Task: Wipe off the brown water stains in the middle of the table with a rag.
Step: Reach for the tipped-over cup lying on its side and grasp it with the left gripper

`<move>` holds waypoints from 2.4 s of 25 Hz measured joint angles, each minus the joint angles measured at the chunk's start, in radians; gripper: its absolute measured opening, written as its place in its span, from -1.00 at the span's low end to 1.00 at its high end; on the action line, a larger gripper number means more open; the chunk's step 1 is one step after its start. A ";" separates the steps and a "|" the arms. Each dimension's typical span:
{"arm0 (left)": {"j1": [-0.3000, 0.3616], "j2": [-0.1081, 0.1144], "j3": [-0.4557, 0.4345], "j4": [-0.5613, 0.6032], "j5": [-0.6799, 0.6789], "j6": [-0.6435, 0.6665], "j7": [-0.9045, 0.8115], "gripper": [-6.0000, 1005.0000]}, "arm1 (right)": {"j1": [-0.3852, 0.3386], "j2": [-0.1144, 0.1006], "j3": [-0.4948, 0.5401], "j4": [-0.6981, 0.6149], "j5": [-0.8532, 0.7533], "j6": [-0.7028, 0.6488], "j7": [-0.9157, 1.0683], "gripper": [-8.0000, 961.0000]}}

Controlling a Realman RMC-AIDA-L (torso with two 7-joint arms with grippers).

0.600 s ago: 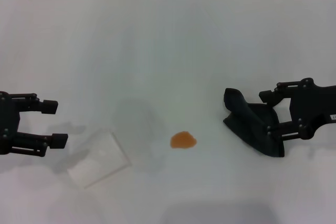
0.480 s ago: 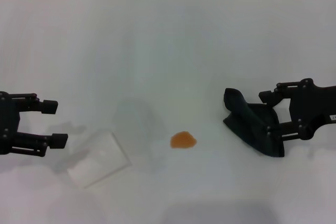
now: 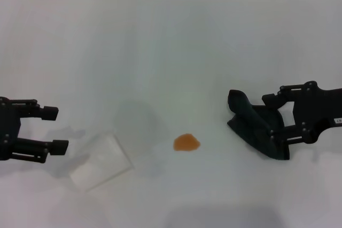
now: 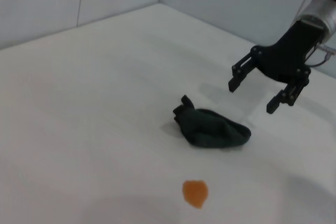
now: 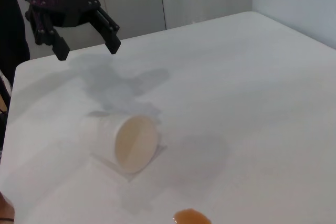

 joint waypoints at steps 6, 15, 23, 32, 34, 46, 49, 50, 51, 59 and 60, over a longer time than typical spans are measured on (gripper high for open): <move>-0.040 0.009 0.011 -0.001 0.069 0.004 -0.022 0.75 | 0.000 0.000 -0.016 0.006 0.003 0.005 0.011 0.60; -0.188 0.047 0.077 0.001 0.280 0.014 -0.123 0.75 | 0.001 0.000 -0.041 0.007 0.004 0.032 0.035 0.60; -0.309 0.040 0.182 -0.002 0.403 0.024 -0.181 0.75 | 0.002 0.000 -0.057 0.009 0.006 0.057 0.036 0.60; -0.358 -0.019 0.196 -0.004 0.480 0.023 -0.183 0.75 | 0.004 0.000 -0.078 0.009 0.006 0.081 0.036 0.60; -0.357 -0.027 0.196 -0.005 0.482 0.021 -0.183 0.75 | 0.004 0.000 -0.078 0.009 0.006 0.080 0.036 0.60; -0.354 -0.049 0.238 -0.005 0.511 0.036 -0.227 0.75 | 0.000 0.000 -0.078 -0.002 0.011 0.047 0.036 0.60; -0.358 -0.048 0.253 -0.008 0.539 0.038 -0.238 0.75 | -0.001 0.000 -0.078 -0.003 0.013 0.044 0.036 0.60; -0.360 -0.048 0.260 -0.009 0.549 0.038 -0.240 0.75 | -0.001 0.000 -0.078 -0.003 0.013 0.044 0.036 0.60; -0.362 -0.050 0.266 -0.010 0.559 0.039 -0.241 0.75 | -0.001 0.000 -0.078 -0.003 0.014 0.044 0.036 0.60; -0.366 -0.062 0.266 -0.012 0.565 0.034 -0.234 0.75 | 0.001 0.000 -0.090 -0.001 0.016 0.046 0.035 0.60; -0.367 -0.065 0.265 -0.012 0.564 0.032 -0.232 0.75 | 0.002 0.000 -0.091 -0.002 0.017 0.047 0.035 0.60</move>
